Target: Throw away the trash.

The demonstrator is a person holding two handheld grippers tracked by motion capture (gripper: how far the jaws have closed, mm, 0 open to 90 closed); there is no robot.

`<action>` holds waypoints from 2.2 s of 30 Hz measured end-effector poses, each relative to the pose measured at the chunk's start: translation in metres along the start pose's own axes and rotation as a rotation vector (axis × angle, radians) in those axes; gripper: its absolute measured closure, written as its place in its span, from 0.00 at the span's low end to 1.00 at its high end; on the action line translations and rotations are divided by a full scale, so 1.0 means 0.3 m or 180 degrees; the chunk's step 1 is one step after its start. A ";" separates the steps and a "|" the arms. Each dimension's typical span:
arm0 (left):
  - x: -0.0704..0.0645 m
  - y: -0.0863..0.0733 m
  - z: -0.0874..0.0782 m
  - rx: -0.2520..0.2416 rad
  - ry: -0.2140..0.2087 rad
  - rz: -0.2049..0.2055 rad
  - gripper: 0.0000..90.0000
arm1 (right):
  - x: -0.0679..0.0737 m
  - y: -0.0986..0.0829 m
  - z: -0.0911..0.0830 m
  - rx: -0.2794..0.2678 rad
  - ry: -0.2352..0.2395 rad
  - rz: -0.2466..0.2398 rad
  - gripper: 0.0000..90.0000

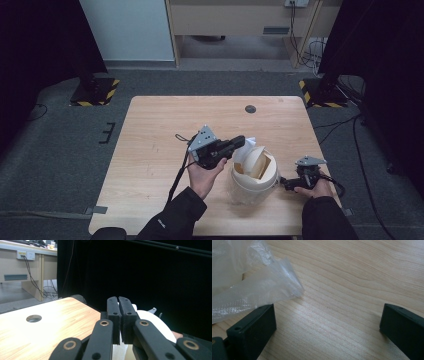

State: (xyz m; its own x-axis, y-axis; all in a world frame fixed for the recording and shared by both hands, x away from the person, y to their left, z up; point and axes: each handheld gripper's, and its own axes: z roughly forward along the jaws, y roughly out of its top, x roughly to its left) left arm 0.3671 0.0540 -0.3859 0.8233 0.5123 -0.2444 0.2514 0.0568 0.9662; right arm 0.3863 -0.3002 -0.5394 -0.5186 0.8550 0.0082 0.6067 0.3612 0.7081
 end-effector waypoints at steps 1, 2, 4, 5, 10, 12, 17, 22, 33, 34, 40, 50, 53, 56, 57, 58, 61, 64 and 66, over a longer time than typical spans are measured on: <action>0.003 -0.002 -0.001 -0.0009 -0.0009 -0.0018 0.97 | 0.000 0.000 0.000 0.0001 0.0002 0.0002 0.01; 0.005 -0.004 -0.001 -0.0018 -0.0020 -0.0038 0.97 | 0.000 0.000 0.000 0.0001 0.0002 0.0001 0.01; 0.010 -0.009 0.001 -0.0024 -0.0059 -0.0086 0.97 | 0.000 0.000 0.000 0.0001 0.0001 0.0000 0.01; 0.011 -0.012 0.002 -0.0019 -0.0078 -0.0111 0.97 | 0.000 0.000 0.000 0.0001 0.0002 0.0001 0.01; 0.009 -0.034 0.010 0.0020 -0.0116 -0.0157 0.97 | 0.000 0.000 0.000 0.0001 0.0002 0.0001 0.01; 0.010 -0.038 0.011 0.0029 -0.0117 -0.0158 0.97 | 0.000 0.000 0.000 0.0000 0.0001 -0.0001 0.01; 0.018 -0.065 0.008 0.0067 -0.0120 -0.0204 0.97 | 0.000 0.000 0.000 0.0001 0.0003 0.0000 0.01; 0.027 -0.076 0.000 0.0061 -0.0138 -0.0262 0.97 | 0.000 0.000 0.000 0.0002 0.0003 0.0000 0.01; 0.000 -0.012 -0.018 -0.0099 -0.0258 -0.0242 0.98 | 0.000 0.000 0.000 0.0002 0.0004 0.0000 0.01; -0.004 -0.011 -0.018 -0.0106 -0.0254 -0.0242 0.98 | 0.000 0.000 0.000 0.0001 0.0004 0.0000 0.01; 0.003 -0.016 0.001 -0.0106 -0.0316 -0.0314 0.98 | 0.000 0.000 0.000 0.0001 0.0004 -0.0001 0.01; -0.003 -0.038 0.019 -0.0063 -0.0388 -0.0406 0.98 | 0.000 0.001 0.001 -0.0002 0.0003 0.0001 0.01; -0.004 -0.041 0.017 -0.0066 -0.0428 -0.0467 0.98 | 0.000 0.001 0.001 -0.0002 0.0004 0.0000 0.01; -0.013 -0.036 0.010 -0.0101 -0.0480 -0.0478 0.98 | 0.000 0.001 0.001 -0.0002 0.0003 0.0001 0.01; -0.017 -0.035 0.005 -0.0114 -0.0488 -0.0475 0.98 | 0.000 0.001 0.001 -0.0002 0.0003 0.0001 0.01; -0.019 -0.036 0.001 -0.0129 -0.0497 -0.0491 0.98 | 0.000 0.001 0.001 -0.0003 0.0003 0.0001 0.01; -0.020 -0.045 -0.007 -0.0120 -0.0497 -0.0508 0.98 | 0.000 0.001 0.001 -0.0002 0.0003 0.0001 0.01; -0.013 -0.059 -0.011 -0.0105 -0.0482 -0.0550 0.98 | 0.000 0.001 0.001 -0.0002 0.0003 0.0000 0.01; -0.005 -0.068 -0.013 -0.0103 -0.0483 -0.0590 0.98 | 0.000 0.001 0.001 -0.0003 0.0003 0.0000 0.01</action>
State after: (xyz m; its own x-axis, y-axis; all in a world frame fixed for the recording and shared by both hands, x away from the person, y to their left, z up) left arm 0.3586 0.0555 -0.4050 0.8323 0.3560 -0.4248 0.3909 0.1664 0.9053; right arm 0.3865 -0.3000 -0.5394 -0.5191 0.8547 0.0089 0.6062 0.3608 0.7088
